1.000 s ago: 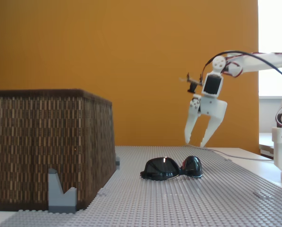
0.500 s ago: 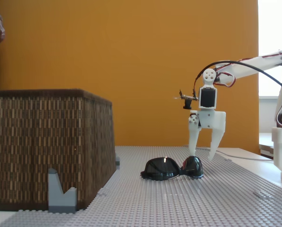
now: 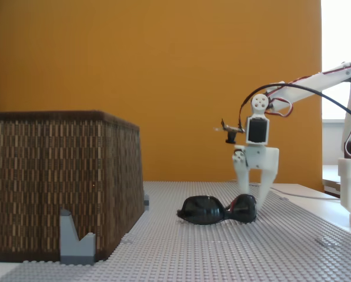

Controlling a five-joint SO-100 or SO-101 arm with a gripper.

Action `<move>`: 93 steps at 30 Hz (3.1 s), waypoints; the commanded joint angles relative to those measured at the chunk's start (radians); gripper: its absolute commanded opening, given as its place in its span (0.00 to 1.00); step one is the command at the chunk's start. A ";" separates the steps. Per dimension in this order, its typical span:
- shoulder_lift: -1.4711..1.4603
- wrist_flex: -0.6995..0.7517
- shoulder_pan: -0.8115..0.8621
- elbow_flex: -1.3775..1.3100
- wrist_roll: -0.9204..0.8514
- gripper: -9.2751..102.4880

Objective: Grasp a glasses and put it in the bin.

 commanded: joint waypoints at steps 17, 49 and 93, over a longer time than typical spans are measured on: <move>0.647 -0.066 -0.117 -0.078 -0.322 0.08; -0.302 -0.318 -0.140 -1.146 -0.362 0.08; -0.198 0.334 -0.201 -1.370 -0.193 0.27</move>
